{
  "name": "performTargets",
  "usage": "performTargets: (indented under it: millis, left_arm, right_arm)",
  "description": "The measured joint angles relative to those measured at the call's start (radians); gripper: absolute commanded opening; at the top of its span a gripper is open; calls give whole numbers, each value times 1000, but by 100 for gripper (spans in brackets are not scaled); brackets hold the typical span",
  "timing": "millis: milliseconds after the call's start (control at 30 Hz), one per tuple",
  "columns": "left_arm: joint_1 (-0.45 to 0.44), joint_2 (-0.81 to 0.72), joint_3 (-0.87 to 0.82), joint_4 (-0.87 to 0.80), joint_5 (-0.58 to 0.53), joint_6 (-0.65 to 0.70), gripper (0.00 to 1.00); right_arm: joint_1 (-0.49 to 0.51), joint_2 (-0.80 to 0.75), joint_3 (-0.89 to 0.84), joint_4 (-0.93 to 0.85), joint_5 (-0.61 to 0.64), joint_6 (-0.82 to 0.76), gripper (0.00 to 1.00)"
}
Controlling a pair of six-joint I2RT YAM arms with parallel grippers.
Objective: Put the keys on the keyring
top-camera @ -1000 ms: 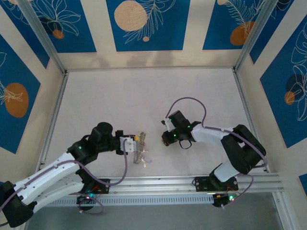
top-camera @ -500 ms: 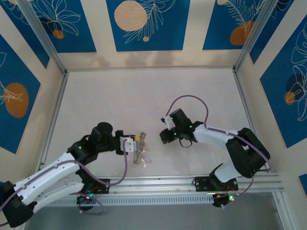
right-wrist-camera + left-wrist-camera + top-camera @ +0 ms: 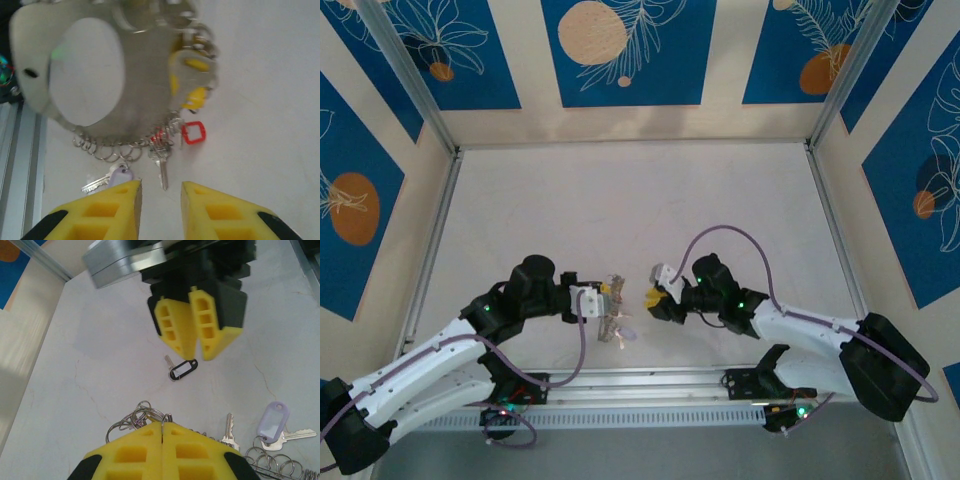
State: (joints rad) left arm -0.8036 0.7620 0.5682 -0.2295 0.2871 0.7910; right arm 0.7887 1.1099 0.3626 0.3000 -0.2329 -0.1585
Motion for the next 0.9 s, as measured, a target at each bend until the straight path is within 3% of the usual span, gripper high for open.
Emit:
performTargets:
  millis: [400, 900]
  left_arm:
    - [0, -9, -7, 14, 1, -5, 0]
    - [0, -8, -10, 21, 13, -8, 0]
  right_arm:
    - [89, 46, -14, 393, -64, -142, 33]
    - [129, 199, 24, 512, -59, -145, 33]
